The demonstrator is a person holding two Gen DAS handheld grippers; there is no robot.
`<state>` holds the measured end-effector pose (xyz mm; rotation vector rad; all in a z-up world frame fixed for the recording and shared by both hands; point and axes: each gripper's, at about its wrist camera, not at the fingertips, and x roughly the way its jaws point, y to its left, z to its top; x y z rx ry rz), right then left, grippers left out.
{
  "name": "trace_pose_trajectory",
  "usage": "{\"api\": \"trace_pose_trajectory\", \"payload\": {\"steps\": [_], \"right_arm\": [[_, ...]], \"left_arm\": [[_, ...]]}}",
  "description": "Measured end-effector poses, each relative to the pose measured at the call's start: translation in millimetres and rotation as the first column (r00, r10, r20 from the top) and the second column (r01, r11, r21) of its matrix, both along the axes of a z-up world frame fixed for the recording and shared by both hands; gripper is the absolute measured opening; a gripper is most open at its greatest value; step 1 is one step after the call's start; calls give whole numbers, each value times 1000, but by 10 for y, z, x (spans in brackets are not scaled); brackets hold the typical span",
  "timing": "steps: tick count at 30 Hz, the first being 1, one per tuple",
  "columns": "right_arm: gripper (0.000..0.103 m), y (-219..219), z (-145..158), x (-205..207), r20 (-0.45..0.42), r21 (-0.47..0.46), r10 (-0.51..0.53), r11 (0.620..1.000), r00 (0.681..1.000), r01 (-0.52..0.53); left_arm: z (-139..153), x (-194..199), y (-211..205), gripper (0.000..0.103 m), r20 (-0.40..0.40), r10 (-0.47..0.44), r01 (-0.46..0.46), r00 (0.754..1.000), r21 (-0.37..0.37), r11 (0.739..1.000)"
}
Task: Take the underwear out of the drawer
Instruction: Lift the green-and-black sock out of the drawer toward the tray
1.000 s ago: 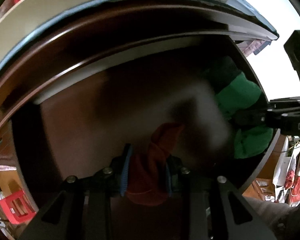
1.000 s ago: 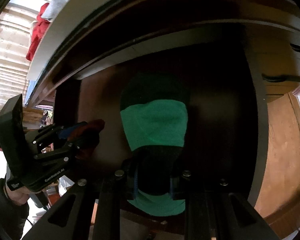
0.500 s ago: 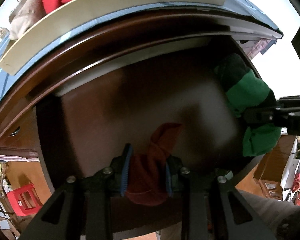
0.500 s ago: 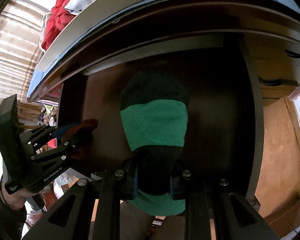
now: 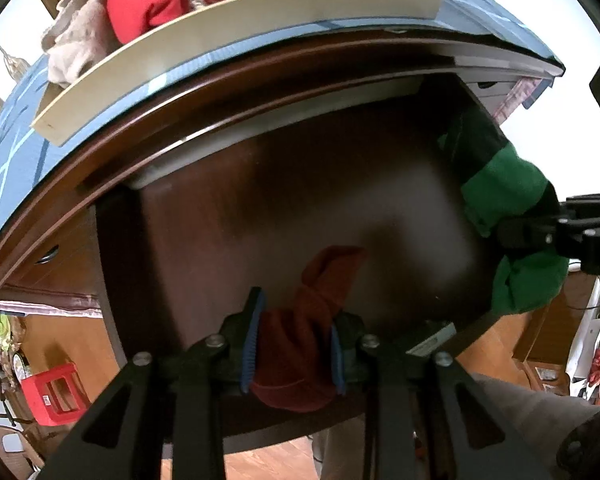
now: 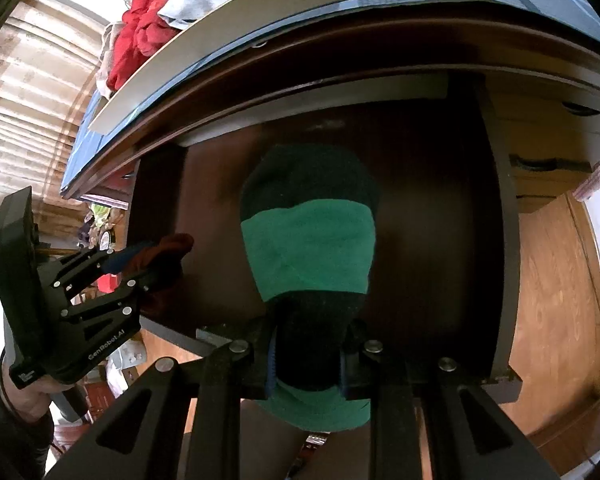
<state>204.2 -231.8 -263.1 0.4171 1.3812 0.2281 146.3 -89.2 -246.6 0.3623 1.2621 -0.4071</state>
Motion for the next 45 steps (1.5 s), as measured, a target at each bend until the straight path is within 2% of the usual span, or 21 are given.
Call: {"api": "trace_pose_trajectory", "payload": {"steps": [17, 30, 37, 45], "right_arm": [[24, -18, 263, -149, 46, 29, -17, 999, 999, 16], [24, -104, 378, -158, 68, 44, -32, 999, 997, 29], [24, -176, 488, -161, 87, 59, -43, 998, 995, 38], [24, -268, 518, -180, 88, 65, -70, 996, 994, 64]], "left_arm": [[258, -102, -11, 27, 33, -22, 23, 999, -2, 1000], [423, -190, -148, 27, 13, -55, 55, 998, -67, 996], [589, -205, -274, 27, 37, -83, 86, 996, -85, 993], [637, -171, -375, 27, 39, -111, 115, 993, -106, 988]]}}
